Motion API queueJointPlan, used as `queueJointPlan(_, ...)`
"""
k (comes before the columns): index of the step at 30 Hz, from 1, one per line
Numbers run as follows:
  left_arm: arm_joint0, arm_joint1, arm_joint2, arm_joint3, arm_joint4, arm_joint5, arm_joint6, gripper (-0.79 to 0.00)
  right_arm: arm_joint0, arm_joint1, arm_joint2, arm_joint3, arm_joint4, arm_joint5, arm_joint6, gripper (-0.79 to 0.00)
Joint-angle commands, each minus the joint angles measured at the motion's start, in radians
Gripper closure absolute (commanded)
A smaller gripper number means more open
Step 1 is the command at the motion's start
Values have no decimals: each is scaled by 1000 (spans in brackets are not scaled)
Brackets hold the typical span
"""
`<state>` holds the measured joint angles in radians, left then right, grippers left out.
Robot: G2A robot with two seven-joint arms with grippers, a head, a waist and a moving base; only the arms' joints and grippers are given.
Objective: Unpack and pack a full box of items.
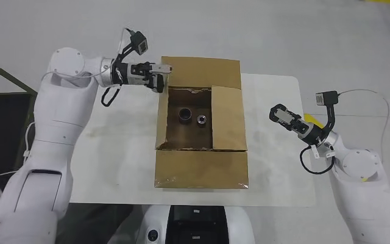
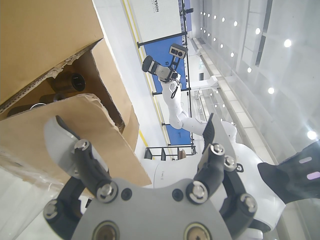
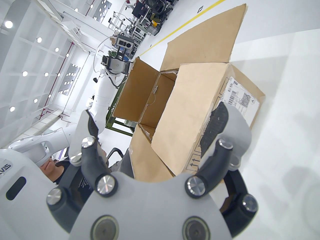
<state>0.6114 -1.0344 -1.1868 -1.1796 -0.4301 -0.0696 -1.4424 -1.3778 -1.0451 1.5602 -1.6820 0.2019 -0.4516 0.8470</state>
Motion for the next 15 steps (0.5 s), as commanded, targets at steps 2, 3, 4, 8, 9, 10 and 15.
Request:
queueJointPlan(2,-14,-7,36,-1,7,7,5,-785,0,0,0,0,0,0,0,-785)
queueJointPlan(3,-18,-10,49,-4,12,8,7,-785,0,0,0,0,0,0,0,-785)
queueJointPlan(4,-23,-12,61,-6,21,9,11,-785,0,0,0,0,0,0,0,-785)
queueJointPlan(8,-45,-20,109,-19,69,15,32,-785,0,0,0,0,0,0,0,-785)
queueJointPlan(9,-49,-23,119,-21,78,17,38,-785,0,0,0,0,0,0,0,-785)
queueJointPlan(10,-54,-25,130,-21,87,20,45,-785,0,0,0,0,0,0,0,-785)
queueJointPlan(15,-75,-36,179,-19,131,29,75,-785,0,0,0,0,0,0,0,-785)
